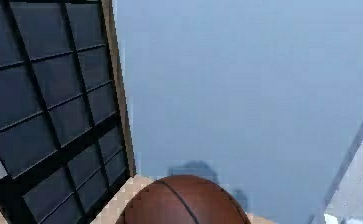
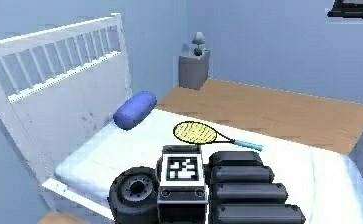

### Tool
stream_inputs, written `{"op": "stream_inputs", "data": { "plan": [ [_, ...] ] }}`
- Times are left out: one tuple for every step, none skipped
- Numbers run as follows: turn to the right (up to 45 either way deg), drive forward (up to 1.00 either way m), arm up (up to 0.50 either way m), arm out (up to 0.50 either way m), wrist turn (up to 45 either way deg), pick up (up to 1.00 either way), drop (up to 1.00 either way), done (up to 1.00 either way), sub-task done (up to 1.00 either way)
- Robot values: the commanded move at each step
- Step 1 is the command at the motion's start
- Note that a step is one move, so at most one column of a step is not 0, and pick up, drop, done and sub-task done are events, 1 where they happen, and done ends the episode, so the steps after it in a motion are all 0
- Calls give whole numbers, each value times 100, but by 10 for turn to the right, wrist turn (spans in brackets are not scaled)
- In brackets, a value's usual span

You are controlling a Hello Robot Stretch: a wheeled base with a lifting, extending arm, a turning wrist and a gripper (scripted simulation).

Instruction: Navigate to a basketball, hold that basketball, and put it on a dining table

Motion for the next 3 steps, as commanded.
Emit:
{"op": "stream_inputs", "data": {
  "plan": [
    [-450, 0, 0, 0, 0, 0, 0, 0, 0],
    [-240, 0, 0, 0, 0, 0, 0, 0, 0],
    [0, 85, 0, 0, 0, 0, 0, 0, 0]
  ]
}}
